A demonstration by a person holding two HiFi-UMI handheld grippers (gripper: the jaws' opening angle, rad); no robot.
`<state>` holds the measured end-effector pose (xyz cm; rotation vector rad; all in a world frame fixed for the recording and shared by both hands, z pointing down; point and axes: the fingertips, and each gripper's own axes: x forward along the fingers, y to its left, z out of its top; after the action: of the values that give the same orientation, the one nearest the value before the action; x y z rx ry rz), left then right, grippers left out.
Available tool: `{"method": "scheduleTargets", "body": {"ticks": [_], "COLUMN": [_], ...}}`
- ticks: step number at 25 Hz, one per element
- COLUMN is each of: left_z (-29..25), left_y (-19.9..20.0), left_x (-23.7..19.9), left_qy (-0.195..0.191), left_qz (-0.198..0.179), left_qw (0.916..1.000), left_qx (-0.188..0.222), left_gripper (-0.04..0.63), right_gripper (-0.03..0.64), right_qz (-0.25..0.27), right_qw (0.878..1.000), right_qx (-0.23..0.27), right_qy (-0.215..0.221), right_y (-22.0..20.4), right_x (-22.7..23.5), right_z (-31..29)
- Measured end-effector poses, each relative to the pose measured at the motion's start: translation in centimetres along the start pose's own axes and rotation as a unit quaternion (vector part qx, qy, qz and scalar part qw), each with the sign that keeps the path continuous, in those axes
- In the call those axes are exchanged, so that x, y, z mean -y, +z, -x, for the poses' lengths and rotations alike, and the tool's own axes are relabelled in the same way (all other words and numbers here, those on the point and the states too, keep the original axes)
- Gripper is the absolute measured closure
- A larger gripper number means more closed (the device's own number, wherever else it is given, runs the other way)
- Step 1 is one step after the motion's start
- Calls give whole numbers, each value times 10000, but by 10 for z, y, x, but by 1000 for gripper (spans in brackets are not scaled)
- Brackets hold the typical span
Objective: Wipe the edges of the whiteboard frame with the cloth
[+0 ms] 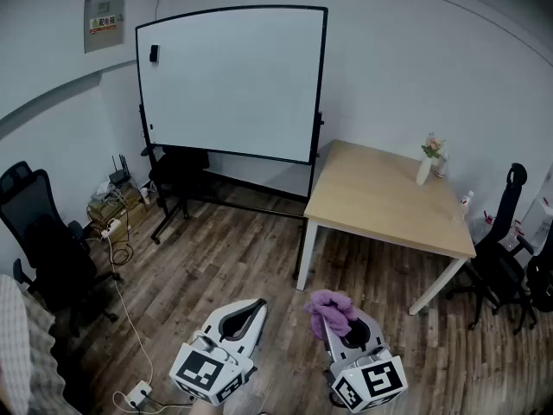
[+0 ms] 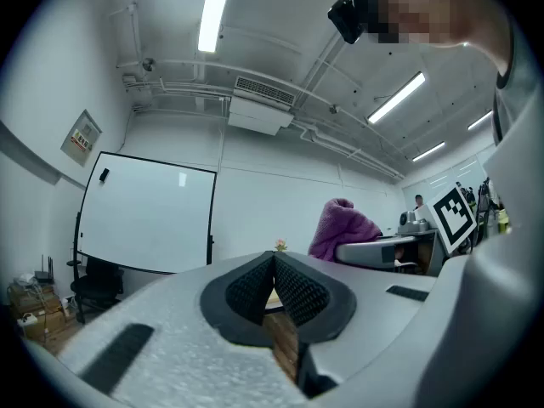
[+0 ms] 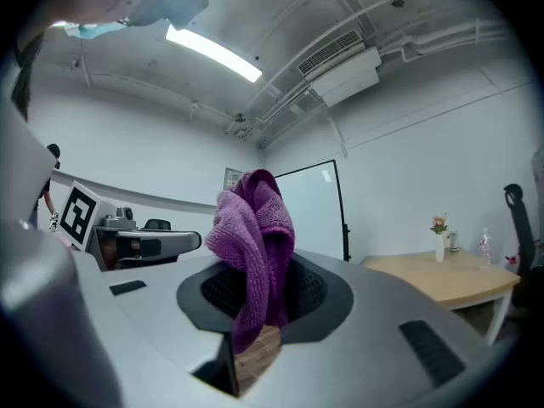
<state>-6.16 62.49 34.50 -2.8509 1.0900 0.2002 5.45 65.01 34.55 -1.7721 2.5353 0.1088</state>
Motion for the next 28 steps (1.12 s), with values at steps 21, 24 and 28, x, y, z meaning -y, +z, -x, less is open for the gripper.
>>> {"method": "scheduleTargets", "body": {"ticks": [21,24,28], "left_z": [20,16,7], "left_y": [5,9,15], "left_x": [-24,-31,-45], "left_qy": [-13,15,55], "left_qz": [49,17,-50], "left_qw": [9999,9998,9996], "left_qx": [117,177,290], "left_gripper": [578,578,578], "right_gripper": [529,528,528], "right_qz": [147,142,52], "right_qw": [9998,9998,9999], "right_qx": [-65,-17,19], "right_qy": [-74,-121,-163], "right_y": [-2,2,4], "right_x": [-25,-18,-7], "right_z": [-9,-12,-22]}}
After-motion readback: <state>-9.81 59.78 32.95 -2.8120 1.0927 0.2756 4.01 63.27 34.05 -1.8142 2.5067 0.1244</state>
